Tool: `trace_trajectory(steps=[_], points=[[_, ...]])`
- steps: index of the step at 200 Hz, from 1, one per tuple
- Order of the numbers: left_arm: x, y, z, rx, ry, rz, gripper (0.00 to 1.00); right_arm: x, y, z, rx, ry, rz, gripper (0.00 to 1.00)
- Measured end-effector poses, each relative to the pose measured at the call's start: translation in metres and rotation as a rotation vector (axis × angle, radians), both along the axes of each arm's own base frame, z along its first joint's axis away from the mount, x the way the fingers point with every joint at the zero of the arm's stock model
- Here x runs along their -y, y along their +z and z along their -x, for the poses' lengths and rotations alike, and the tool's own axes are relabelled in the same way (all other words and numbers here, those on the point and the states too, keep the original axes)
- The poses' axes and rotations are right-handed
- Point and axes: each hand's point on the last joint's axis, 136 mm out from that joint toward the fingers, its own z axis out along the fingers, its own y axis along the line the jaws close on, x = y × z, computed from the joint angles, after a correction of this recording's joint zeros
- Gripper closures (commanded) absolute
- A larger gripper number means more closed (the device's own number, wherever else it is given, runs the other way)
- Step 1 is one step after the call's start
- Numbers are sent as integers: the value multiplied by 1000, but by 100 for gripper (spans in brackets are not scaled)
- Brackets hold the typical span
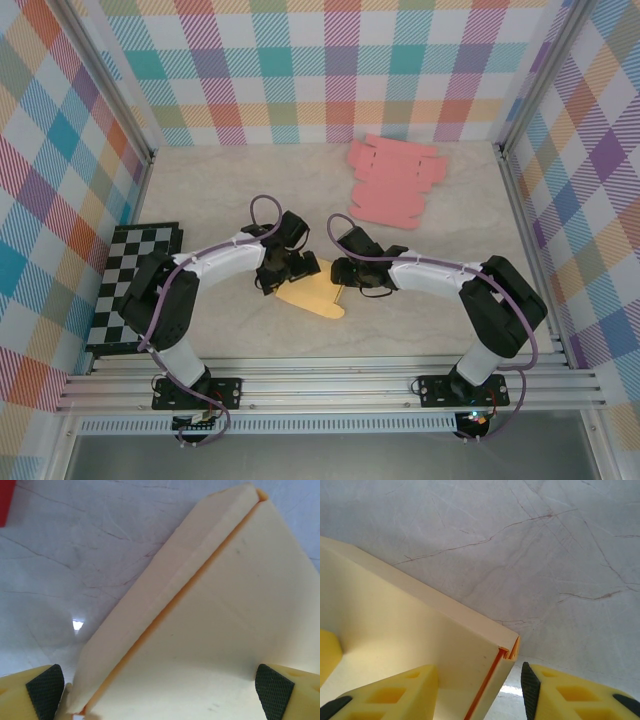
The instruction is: Fold the paper box
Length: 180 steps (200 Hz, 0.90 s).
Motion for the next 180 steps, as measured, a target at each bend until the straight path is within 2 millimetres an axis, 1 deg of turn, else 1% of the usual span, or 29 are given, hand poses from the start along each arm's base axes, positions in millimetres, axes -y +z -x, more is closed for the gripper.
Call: trace_trajectory(steps=[46,81,101,123,139,152,166,180], points=[[5,-6,0,6,10,39,4,3,1,-1,8,-9,14,48],[9,-6,-4,27,11,60,4,10,3,6,-7,-1,36,46],[10,-6,-4,29,11,60,4,15,14,10,0,7,40,45],[11,-7,-6,32,11,64,5,20,37,17,21,8,18,46],[12,-8,-8,40,14,71,5,21,53,26,34,14,-18,47],[13,-8,-8,43,13,72,5,17,60,37,29,29,-46,47],[13,-8,-8,44,13,71,5,8,61,52,8,52,-72,48],[13,-8,-9,45,13,71,5,-1,56,66,-25,71,-91,51]])
